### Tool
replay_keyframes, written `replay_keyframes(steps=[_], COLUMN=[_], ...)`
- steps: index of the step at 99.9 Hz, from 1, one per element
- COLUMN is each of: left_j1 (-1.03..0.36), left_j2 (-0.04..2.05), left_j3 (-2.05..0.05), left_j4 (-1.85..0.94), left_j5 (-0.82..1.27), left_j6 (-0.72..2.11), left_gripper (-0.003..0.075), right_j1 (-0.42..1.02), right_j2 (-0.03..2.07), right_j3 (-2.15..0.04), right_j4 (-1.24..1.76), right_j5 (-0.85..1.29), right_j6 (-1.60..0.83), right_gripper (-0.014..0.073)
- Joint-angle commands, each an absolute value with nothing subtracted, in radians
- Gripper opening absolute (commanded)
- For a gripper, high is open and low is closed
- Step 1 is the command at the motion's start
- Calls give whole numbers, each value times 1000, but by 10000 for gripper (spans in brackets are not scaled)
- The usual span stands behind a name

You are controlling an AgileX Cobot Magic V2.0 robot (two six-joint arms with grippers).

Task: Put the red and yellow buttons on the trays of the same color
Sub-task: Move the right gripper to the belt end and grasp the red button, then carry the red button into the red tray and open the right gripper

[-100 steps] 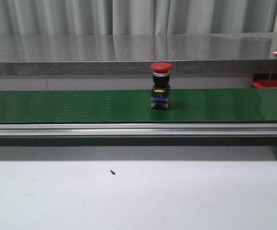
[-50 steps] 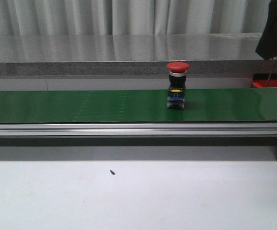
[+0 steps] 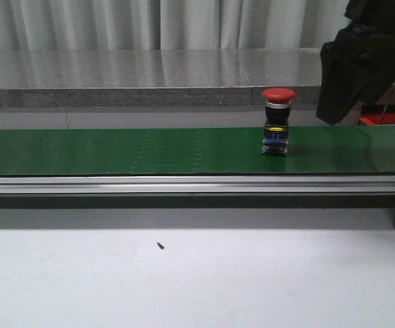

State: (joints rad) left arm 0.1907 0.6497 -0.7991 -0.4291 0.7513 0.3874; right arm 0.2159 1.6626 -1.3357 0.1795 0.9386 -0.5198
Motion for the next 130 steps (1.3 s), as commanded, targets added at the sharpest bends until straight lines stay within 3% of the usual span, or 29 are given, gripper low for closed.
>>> replay_keyframes(steps=[1, 38, 77, 84, 103, 110, 130], left_j1=[185, 185, 185, 185, 185, 185, 185], left_j2=[648, 648, 648, 648, 648, 648, 648], left_j3=[-826, -826, -826, -826, -826, -826, -826], left_j4=[-460, -460, -460, -460, -460, -460, -460], left_j5=[683, 683, 683, 683, 683, 683, 683], left_j6=[383, 383, 383, 383, 383, 383, 383], left_gripper=[-20, -20, -20, -20, -20, -20, -20], right_j1=[216, 216, 216, 216, 211, 209, 148], right_j2=[1668, 1794, 1817, 1820, 1823, 1818, 1760], right_j3=[-1408, -1539, -1545, -1545, -1545, -1545, -1547], right_j4=[187, 239, 263, 263, 258, 246, 222], right_j5=[951, 1003, 981, 979, 968, 948, 899], right_j6=[-531, -531, -531, -530, -517, -517, -495], right_gripper=[650, 589, 581, 505, 155, 117, 118])
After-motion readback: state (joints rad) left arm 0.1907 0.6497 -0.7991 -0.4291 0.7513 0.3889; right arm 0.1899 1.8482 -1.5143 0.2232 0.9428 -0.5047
